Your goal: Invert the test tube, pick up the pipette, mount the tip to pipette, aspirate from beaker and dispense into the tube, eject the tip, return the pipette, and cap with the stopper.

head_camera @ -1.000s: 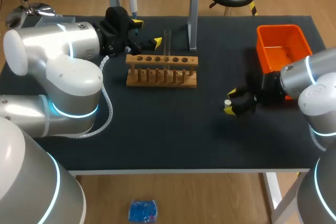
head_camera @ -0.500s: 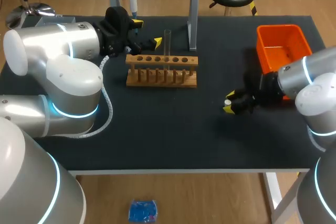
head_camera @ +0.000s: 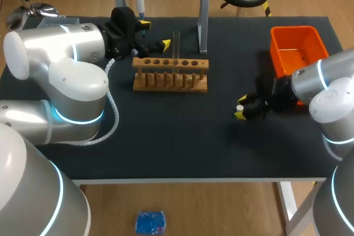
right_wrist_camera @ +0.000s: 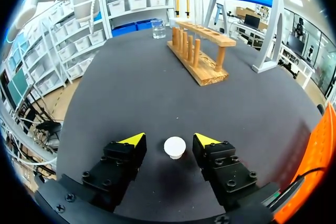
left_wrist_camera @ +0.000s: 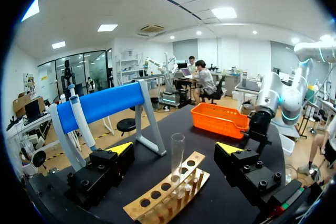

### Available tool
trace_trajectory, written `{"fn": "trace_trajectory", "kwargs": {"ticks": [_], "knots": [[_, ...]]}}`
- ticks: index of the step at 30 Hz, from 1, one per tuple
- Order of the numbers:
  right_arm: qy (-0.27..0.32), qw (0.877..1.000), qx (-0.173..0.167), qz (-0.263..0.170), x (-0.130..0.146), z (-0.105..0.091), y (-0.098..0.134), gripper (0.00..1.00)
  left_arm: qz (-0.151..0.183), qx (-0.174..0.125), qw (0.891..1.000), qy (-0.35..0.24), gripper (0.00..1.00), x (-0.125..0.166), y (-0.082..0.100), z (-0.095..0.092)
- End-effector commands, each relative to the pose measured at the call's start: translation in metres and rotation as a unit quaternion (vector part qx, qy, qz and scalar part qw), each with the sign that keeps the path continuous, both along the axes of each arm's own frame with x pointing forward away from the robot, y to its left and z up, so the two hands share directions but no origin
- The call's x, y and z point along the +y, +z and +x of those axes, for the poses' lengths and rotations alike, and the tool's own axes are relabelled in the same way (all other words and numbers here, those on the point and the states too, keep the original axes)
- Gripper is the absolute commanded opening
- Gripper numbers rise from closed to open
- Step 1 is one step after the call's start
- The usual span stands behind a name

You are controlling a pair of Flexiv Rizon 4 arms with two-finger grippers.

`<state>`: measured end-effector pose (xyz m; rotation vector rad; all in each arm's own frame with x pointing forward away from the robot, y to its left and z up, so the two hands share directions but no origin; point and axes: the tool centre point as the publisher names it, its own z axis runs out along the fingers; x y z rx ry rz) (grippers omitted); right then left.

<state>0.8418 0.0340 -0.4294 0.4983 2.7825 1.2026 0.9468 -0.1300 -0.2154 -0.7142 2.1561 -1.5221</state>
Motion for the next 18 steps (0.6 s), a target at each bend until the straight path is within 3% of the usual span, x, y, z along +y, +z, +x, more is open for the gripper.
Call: {"fn": "trace_trajectory", "kwargs": {"ticks": [1, 3, 10, 18], "knots": [[-0.003, 1.000, -0.005, -0.003, 0.0019, 0.0001, -0.0019, 0.54, 0.001, 0.001, 1.000, 0.000, 1.00, 0.0004, 0.0003, 0.0001], [-0.004, 1.000, -0.006, -0.003, 0.0023, 0.0003, -0.0021, 0.50, 0.001, 0.001, 1.000, 0.000, 1.00, 0.0004, 0.0003, 0.0001], [-0.008, 1.000, -0.011, -0.008, 0.0028, 0.0012, -0.0027, 0.53, 0.001, 0.001, 1.000, 0.000, 1.00, 0.0004, 0.0003, 0.0001], [-0.010, 1.000, -0.015, -0.013, 0.0025, 0.0017, -0.0037, 0.49, 0.001, 0.001, 1.000, 0.000, 1.00, 0.0004, 0.0003, 0.0001]]}}
